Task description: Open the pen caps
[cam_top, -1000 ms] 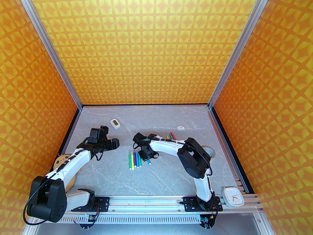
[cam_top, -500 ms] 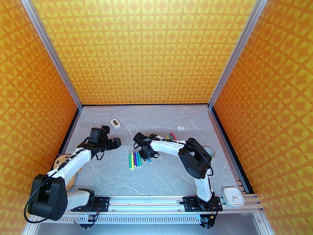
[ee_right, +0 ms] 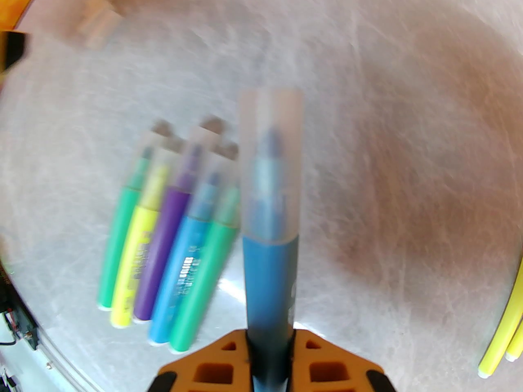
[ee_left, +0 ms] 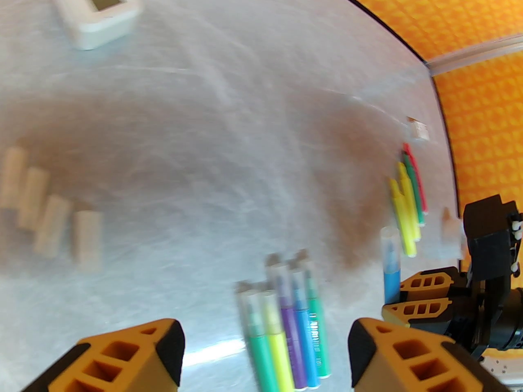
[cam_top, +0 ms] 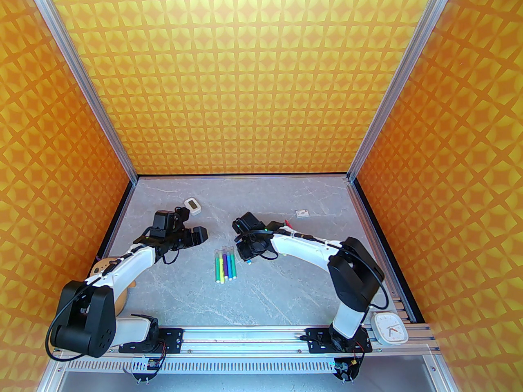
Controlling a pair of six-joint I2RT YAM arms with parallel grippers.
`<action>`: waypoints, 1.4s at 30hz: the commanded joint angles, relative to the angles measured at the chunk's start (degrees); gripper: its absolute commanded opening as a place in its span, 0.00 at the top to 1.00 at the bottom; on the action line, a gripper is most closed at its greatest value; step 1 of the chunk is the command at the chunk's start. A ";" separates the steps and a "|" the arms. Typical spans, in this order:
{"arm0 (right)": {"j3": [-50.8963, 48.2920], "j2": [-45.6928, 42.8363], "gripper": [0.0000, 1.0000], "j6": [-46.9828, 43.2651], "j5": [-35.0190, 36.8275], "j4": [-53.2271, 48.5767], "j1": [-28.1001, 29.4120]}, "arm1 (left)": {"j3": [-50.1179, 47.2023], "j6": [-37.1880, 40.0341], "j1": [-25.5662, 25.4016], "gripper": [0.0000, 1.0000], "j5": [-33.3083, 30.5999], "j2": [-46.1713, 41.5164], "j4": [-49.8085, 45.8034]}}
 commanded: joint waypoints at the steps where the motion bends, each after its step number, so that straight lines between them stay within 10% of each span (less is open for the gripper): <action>1: -1.37 -1.75 0.94 -1.64 -3.33 2.77 -0.43 | 0.83 -1.94 -1.66 0.31 6.98 1.36 6.07; 42: -4.07 -8.17 0.98 -2.91 -9.16 10.51 -0.49 | 4.22 -11.47 -8.55 0.51 19.10 11.51 23.46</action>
